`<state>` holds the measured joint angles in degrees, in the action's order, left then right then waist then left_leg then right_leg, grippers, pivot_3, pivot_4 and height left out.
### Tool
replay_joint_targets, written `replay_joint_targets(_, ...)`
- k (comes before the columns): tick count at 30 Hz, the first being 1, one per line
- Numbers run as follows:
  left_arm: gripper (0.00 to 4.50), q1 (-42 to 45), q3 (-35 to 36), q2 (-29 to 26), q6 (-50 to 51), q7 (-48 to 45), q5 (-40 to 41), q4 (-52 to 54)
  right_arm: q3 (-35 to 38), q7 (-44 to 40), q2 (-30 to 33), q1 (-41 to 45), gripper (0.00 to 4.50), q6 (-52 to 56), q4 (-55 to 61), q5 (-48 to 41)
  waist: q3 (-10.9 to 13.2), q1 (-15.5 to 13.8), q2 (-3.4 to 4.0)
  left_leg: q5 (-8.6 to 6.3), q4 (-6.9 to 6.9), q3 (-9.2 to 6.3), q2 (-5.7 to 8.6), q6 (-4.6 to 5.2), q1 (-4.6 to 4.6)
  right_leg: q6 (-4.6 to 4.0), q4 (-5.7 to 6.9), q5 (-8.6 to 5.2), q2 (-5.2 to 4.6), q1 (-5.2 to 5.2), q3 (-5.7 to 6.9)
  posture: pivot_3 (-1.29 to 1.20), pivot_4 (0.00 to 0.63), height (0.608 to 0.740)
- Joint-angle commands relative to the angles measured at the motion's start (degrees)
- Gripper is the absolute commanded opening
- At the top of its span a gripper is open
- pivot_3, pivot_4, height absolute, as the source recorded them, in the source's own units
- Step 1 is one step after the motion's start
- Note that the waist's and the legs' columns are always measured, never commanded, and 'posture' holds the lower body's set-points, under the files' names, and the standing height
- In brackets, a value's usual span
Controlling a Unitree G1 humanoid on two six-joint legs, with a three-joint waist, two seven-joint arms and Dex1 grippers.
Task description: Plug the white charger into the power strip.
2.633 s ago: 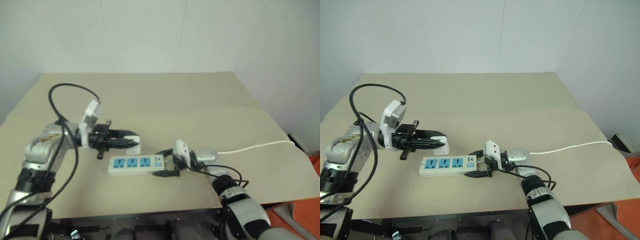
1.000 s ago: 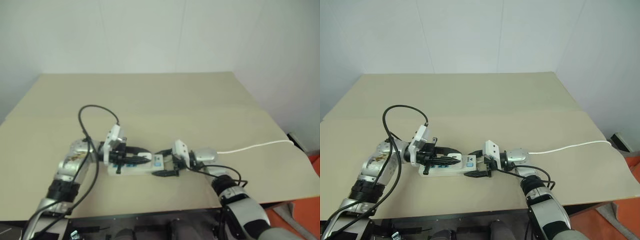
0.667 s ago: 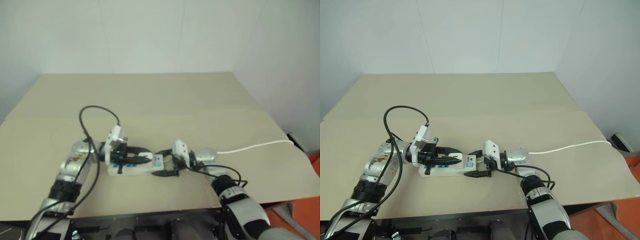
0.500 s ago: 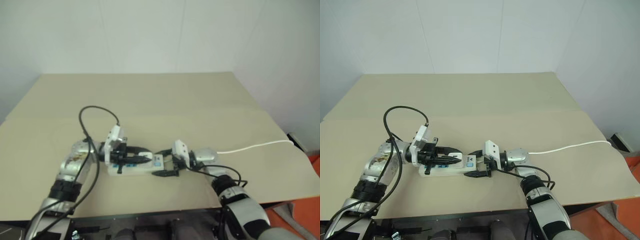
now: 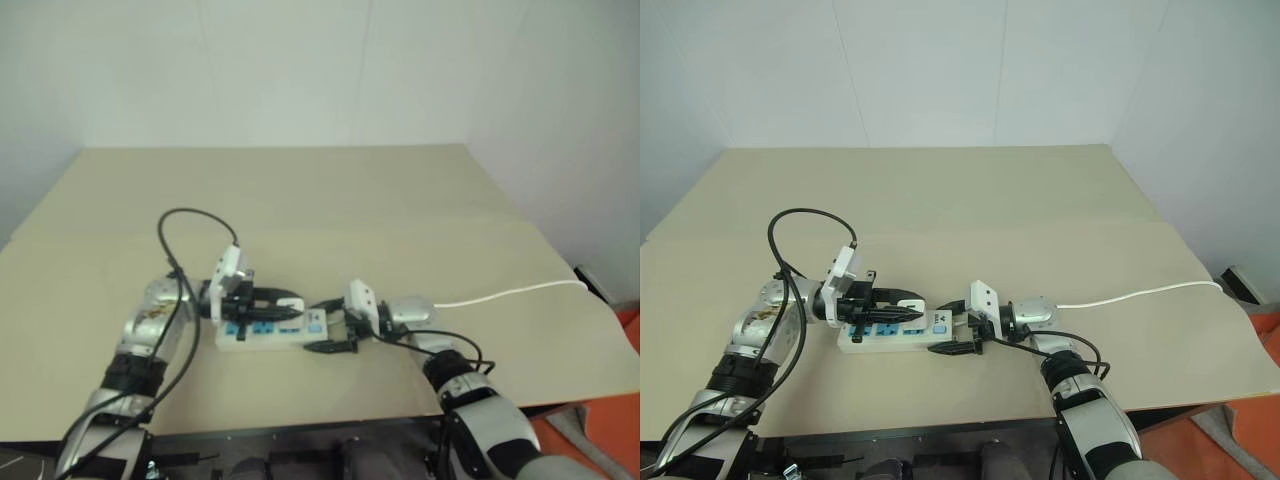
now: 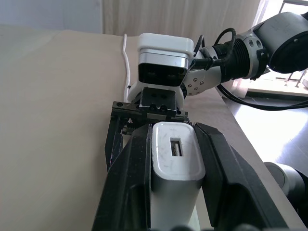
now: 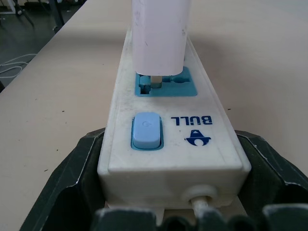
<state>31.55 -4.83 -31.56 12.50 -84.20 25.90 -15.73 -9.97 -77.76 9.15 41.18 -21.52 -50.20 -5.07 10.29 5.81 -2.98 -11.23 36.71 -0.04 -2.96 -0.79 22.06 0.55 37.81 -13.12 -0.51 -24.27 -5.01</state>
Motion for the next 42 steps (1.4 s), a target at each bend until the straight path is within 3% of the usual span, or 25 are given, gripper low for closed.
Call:
replay_joint_targets(1,1.03,0.45,-0.07,0.16,-0.57,-0.34,-0.60,-0.25,-0.94,0.31,-0.66,-0.99,3.41,0.45,-0.48,0.45,0.00,0.00,0.00,0.00,0.00,0.00,0.00,0.00,0.00,0.00,0.00,0.00,0.00,0.00,0.00,0.00,0.150,0.740)
replay_joint_targets(42,1.03,-1.52,0.03,-0.64,-2.76,-2.29,-1.99,-4.10,-1.06,0.42,-0.71,-0.64,3.41,0.52,-0.66,0.25,0.00,0.46,0.00,0.00,-0.08,0.00,-0.02,0.00,-0.01,-0.01,-0.08,-0.01,0.03,-0.01,-0.01,0.00,0.150,0.740)
